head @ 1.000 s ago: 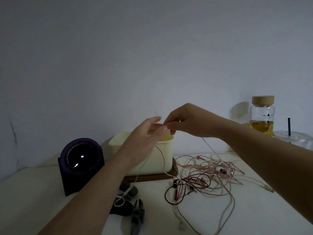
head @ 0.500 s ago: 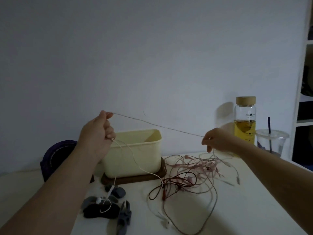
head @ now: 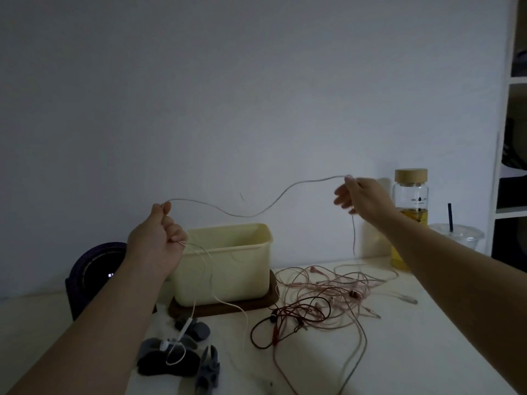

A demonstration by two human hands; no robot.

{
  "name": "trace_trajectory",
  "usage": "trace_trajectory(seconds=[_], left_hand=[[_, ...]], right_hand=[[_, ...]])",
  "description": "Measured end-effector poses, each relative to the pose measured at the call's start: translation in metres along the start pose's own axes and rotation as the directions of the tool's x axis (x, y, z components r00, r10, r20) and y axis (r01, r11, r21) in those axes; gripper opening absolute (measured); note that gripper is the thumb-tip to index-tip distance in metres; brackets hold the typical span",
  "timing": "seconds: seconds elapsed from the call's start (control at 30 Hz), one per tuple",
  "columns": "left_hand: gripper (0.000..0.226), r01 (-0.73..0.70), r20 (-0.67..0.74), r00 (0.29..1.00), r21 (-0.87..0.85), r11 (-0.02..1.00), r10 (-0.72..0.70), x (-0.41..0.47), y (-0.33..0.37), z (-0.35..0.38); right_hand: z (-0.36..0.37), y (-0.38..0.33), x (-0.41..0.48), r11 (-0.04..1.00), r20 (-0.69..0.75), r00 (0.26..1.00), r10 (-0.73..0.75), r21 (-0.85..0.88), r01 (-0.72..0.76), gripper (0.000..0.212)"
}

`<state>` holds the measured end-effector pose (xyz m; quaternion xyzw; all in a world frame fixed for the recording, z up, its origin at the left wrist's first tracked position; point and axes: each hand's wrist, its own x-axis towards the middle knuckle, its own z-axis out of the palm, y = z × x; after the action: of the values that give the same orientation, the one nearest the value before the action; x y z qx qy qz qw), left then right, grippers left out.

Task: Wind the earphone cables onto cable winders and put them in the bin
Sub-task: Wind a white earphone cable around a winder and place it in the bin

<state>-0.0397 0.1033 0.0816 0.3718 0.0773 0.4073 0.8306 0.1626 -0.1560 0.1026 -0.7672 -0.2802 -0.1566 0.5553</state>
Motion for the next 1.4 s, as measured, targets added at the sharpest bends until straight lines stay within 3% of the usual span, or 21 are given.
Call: trace_trajectory(seconds=[0.2, 0.67, 0.8, 0.93, 1.0, 1.13, 1.23, 1.33, 1.4], left_hand=[[0.033, -0.018, 0.029, 0.999, 0.034, 0.999, 0.017, 0.004, 0.011, -0.004], [0.031, -0.222, 0.034, 0.975, 0.168, 0.961, 0.219, -0.008, 0.076, 0.014], [0.031, -0.245, 0.046, 0.969, 0.176, 0.953, 0.241, -0.009, 0.092, 0.019], [0.031, -0.269, 0.061, 0.963, 0.173, 0.948, 0.262, -0.009, 0.110, 0.023], [0.031, -0.265, 0.053, 0.964, 0.189, 0.946, 0.259, -0.008, 0.112, 0.024], [0.032, -0.270, 0.034, 0.963, 0.229, 0.935, 0.269, -0.004, 0.117, 0.021], [0.032, -0.298, 0.018, 0.953, 0.246, 0.923, 0.302, -0.003, 0.125, 0.017], [0.032, -0.353, 0.020, 0.932, 0.266, 0.897, 0.361, 0.002, 0.143, 0.014], [0.031, -0.391, 0.040, 0.916, 0.311, 0.866, 0.399, 0.005, 0.155, 0.013]], right_hand=[[0.011, -0.052, 0.010, 0.954, -0.054, 0.953, -0.298, -0.025, 0.297, 0.040], [0.049, -0.159, 0.004, 0.838, 0.112, 0.840, -0.531, -0.075, 0.540, 0.042], [0.057, -0.172, 0.005, 0.751, 0.070, 0.771, -0.633, -0.185, 0.633, 0.039], [0.054, -0.184, 0.008, 0.853, 0.227, 0.863, -0.452, -0.174, 0.493, 0.041], [0.054, -0.186, 0.007, 0.893, 0.377, 0.876, -0.301, -0.209, 0.398, 0.040], [0.068, -0.180, 0.009, 0.923, 0.567, 0.818, -0.097, -0.256, 0.287, 0.035], [0.077, -0.172, 0.012, 0.952, 0.715, 0.698, 0.033, -0.235, 0.196, 0.024], [0.087, -0.171, 0.014, 0.898, 0.795, 0.592, 0.133, -0.350, 0.268, 0.010], [0.092, -0.178, 0.015, 0.855, 0.813, 0.550, 0.192, -0.413, 0.314, 0.026]])
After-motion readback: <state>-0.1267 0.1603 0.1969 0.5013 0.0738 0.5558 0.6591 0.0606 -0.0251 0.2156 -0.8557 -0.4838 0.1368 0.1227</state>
